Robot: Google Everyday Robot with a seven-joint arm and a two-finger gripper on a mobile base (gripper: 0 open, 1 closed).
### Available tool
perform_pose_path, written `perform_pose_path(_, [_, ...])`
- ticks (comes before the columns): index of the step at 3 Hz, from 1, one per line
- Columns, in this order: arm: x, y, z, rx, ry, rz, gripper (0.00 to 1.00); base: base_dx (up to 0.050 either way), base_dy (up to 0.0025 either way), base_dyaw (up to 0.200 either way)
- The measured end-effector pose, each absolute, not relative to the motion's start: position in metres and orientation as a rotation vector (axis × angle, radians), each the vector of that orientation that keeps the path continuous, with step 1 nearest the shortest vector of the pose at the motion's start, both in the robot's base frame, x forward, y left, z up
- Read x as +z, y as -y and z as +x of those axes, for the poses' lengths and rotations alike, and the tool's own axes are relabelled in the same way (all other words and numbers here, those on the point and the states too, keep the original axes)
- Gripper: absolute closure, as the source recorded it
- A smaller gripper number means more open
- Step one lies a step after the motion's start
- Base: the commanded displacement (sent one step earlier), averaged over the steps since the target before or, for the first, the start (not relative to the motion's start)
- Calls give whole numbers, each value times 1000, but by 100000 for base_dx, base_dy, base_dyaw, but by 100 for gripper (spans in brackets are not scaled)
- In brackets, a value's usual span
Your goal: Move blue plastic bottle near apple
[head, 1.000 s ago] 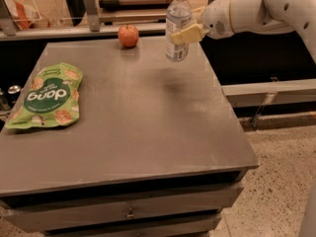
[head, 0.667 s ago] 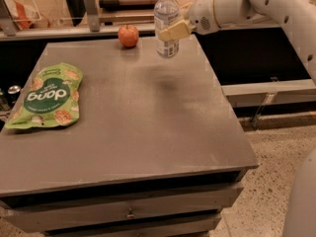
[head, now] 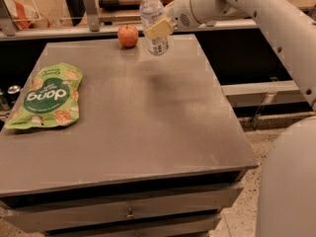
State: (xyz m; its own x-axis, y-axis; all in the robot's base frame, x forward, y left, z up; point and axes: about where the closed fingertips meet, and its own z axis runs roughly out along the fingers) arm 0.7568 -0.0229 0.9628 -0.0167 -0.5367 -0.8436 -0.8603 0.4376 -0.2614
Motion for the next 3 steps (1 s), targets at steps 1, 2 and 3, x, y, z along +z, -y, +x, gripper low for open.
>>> perform_pose_path(1, [958,15,775,407,-1709,-1204,100,0,0,0])
perform_pose_path(2, [959,8,791,405,-1719,-1180,100,0,0,0])
perform_pose_path(3, [959,3,807,385,-1735,-1159,100,0,0,0])
